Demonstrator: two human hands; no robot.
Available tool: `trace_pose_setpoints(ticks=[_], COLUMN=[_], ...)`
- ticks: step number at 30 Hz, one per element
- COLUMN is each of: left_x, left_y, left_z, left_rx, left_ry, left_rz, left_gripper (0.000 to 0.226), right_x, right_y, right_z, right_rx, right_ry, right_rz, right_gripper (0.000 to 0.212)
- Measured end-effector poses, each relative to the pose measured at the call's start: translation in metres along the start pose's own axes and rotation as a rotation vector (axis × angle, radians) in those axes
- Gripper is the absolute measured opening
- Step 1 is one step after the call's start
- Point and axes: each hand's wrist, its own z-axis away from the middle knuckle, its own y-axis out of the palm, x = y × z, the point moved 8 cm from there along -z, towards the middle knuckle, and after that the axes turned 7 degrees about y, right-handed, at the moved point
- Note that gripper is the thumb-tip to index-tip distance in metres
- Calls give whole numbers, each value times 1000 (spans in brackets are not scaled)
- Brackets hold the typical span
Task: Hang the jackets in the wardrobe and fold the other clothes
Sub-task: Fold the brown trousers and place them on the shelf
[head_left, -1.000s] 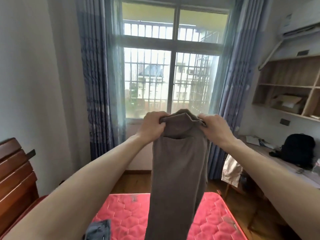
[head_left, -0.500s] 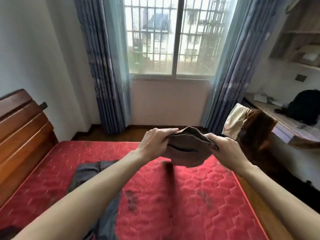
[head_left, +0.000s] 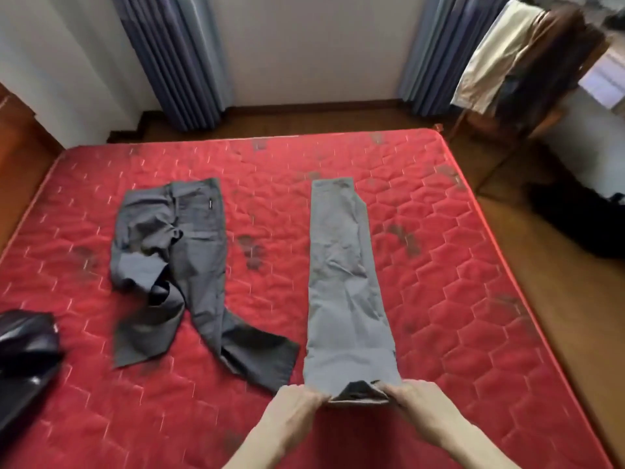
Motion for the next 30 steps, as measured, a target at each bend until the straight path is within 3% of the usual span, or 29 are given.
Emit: trace_pose_setpoints(ticks=[5, 7, 9, 12, 14, 16, 17, 24, 30], left_x=[-2, 0, 3, 18, 33, 48, 54, 71, 61], left_y=[85, 112, 137, 153, 170, 183, 189, 229, 257], left_z=[-23, -31, -41, -60, -75, -93, -104, -167, -164], left_rx=[139, 181, 184, 20, -97, -159, -170, -293, -386], left_ry=[32, 46, 83, 71, 48, -3, -31, -152, -45], left_rz=[13, 18, -15, 24, 80, 92, 88, 12, -6], left_gripper=[40, 23, 31, 44, 39, 47, 52, 67, 69], right_x=[-17, -20, -23, -26, -24, -21, -19, -10, -58], right_y=[108, 142, 168, 184, 192, 198, 201, 242, 282], right_z=[3, 4, 3, -14, -31, -53, -66, -159, -147], right_rx=[155, 203, 201, 62, -125, -293, -341, -394, -447], right_ry=[71, 75, 56, 82, 34, 32, 49, 189, 419], right_rz=[-26, -28, -44, -101, -143, -148, -150, -107, -191], right_gripper=[29, 40, 54, 82, 67, 40, 37, 59, 66])
